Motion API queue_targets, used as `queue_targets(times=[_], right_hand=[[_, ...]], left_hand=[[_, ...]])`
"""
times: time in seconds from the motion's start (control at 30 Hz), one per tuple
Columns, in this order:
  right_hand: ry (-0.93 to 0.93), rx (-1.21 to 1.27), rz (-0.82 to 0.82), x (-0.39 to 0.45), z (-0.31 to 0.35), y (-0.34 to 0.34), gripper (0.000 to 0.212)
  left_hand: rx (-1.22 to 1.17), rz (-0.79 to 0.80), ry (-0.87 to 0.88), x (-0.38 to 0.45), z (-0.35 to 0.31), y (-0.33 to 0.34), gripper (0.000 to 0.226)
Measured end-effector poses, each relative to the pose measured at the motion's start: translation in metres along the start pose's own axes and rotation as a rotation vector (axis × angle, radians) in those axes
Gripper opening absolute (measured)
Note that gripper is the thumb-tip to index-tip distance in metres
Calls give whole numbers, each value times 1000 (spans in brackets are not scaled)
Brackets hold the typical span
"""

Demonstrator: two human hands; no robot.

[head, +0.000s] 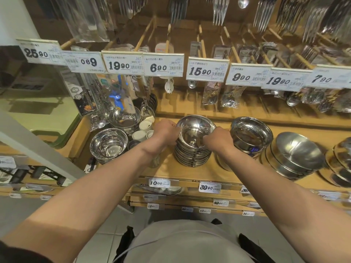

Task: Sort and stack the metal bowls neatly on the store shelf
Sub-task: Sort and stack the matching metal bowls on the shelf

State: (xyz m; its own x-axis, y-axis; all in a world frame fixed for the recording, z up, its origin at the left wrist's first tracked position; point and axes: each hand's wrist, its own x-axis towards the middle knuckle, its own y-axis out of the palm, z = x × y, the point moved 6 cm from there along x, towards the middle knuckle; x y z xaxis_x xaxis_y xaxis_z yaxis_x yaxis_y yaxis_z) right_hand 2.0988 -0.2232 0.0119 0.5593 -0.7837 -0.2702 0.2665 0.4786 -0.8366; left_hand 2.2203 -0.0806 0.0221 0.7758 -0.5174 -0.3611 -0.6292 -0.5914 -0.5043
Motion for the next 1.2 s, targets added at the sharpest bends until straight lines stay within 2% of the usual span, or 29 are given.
queue_targets(times=[0.27,0.37,0.53,0.87,1.07,1.13,1.2], right_hand=[[20,13,19,-3,2,-7,16],[18,0,32,-4,3,-9,15],[20,-30,34,-4,6,-14,27],[17,-19,42,-12,4,-14,17],[29,15,44,-12,6,-13,17],[19,17,31,-12,6,-13,17],[18,15,17,-12,5,-14,18]], left_hand=[[145,-42,11,2,-8,-2,23],[132,-38,-4,3,-9,-4,21],[98,-45,-15,5,-8,-4,21],[101,-31,2,7,-6,-4,14],[30,-39,-21,5,-5,-2,29],[72,-43,0,3,-8,-3,19],[106,-45,17,1,-10,-3,19]])
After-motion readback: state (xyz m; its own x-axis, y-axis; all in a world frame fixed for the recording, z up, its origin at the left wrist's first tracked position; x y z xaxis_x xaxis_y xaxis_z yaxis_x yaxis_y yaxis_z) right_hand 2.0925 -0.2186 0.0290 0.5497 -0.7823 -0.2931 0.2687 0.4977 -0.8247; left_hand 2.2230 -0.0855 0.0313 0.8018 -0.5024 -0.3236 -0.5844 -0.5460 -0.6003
